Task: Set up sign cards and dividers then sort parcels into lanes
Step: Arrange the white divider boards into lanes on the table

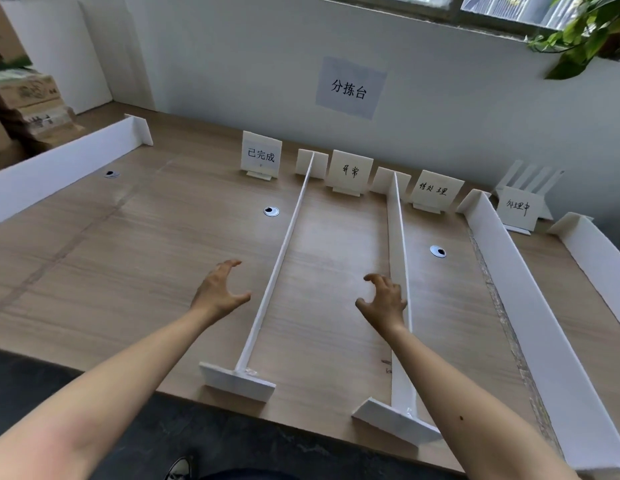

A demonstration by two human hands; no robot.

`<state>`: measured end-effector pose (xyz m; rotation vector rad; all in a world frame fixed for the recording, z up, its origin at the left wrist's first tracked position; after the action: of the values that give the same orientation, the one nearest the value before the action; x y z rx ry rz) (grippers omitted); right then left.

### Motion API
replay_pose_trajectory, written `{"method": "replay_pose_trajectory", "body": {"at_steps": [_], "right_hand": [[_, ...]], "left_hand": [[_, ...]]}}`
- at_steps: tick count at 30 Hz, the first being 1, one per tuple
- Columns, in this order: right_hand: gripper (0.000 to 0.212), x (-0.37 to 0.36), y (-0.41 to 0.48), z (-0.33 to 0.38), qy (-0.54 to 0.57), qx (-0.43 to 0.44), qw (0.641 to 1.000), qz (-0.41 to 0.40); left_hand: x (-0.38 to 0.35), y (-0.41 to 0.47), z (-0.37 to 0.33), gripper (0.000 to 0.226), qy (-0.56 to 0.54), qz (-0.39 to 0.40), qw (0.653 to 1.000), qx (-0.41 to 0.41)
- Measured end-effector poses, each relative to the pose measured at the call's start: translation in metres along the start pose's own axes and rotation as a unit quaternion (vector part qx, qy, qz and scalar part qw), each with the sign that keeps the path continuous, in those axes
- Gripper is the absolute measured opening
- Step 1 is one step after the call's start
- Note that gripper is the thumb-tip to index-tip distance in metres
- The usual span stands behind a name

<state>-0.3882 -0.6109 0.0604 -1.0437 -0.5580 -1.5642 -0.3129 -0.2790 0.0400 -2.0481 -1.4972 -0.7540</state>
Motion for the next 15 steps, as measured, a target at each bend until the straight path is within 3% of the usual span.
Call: {"method": "replay_pose_trajectory", "body": {"at_steps": [15], "right_hand": [[0.052,-0.084,0.029,0.222,0.099,0.202,0.972,0.059]], "left_hand": [[0.172,-0.071,0.104,0.078,-0.001,-0.137,0.987,0.08]]}}
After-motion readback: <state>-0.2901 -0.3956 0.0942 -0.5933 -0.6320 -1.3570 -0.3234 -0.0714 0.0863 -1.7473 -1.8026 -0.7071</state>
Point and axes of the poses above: each hand's wrist, its own y-axis towards the middle knuckle, its own x-axis out of the back of the hand, z = x × y, the point moved 5 cm from there along y, towards the middle knuckle, and after that the axes turned 12 degrees about z, right-handed, at the moved point
